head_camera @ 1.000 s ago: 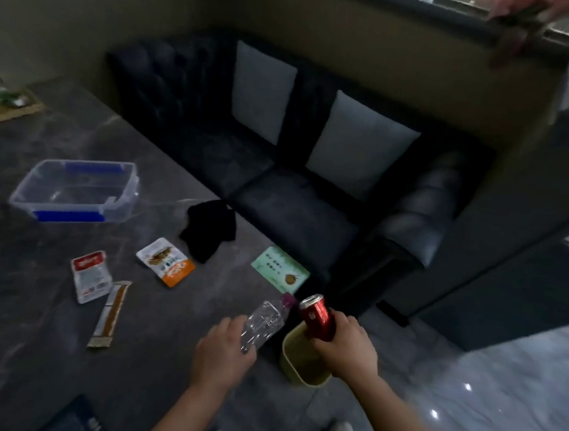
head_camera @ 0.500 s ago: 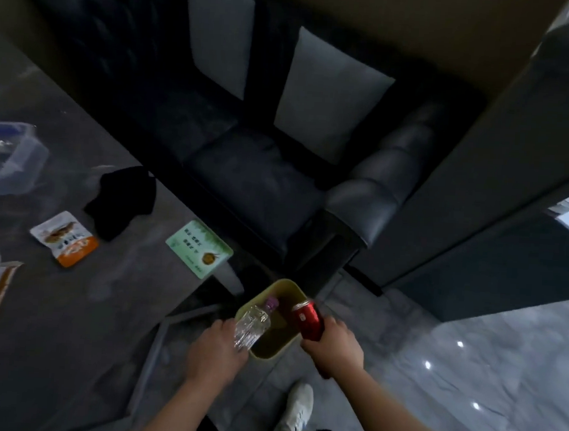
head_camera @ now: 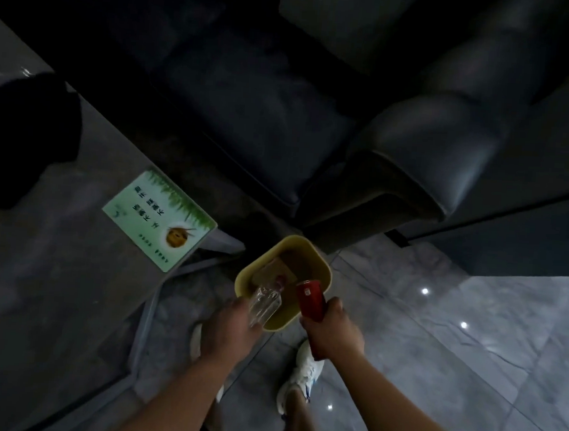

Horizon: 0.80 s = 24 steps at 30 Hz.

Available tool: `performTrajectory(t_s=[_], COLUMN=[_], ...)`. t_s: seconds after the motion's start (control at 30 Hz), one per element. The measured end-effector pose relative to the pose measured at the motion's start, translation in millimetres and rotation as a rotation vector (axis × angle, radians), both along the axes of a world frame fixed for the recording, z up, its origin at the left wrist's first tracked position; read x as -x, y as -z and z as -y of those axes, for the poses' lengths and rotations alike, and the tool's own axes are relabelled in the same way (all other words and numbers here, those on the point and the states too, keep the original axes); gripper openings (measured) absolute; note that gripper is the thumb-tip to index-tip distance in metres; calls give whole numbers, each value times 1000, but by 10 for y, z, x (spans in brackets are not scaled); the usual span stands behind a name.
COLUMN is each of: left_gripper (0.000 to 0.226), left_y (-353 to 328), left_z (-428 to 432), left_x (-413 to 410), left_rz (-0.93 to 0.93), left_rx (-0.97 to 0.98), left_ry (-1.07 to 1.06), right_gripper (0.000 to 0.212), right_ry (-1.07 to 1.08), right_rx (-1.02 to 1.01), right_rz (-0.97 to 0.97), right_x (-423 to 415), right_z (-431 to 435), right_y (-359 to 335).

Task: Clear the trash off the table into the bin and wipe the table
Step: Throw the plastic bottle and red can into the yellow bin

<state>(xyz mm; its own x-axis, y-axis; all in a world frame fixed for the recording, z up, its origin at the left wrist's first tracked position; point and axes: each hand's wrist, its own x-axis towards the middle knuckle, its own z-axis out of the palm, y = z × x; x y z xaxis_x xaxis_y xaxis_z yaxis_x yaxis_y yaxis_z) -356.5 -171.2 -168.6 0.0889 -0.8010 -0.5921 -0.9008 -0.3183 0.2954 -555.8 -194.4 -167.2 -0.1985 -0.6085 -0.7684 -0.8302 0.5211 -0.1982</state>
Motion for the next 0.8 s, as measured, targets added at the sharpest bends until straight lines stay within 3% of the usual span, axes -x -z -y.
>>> performTrajectory(t_s=[0.2, 0.37, 0.8], left_gripper=[37, 43, 28], left_y=[830, 1414, 2186], left_z=[212, 366, 493], left_x=[35, 126, 246], left_rz=[-23, -40, 66], left_rx=[-130, -202, -107], left_ry=[-83, -160, 35], right_gripper=[51, 30, 53], right_ry=[26, 10, -166], right_rx=[-37, -84, -88], right_rz=[59, 57, -35], right_x=[-44, -64, -247], right_z=[136, 256, 447], right_y=[832, 1439, 2364])
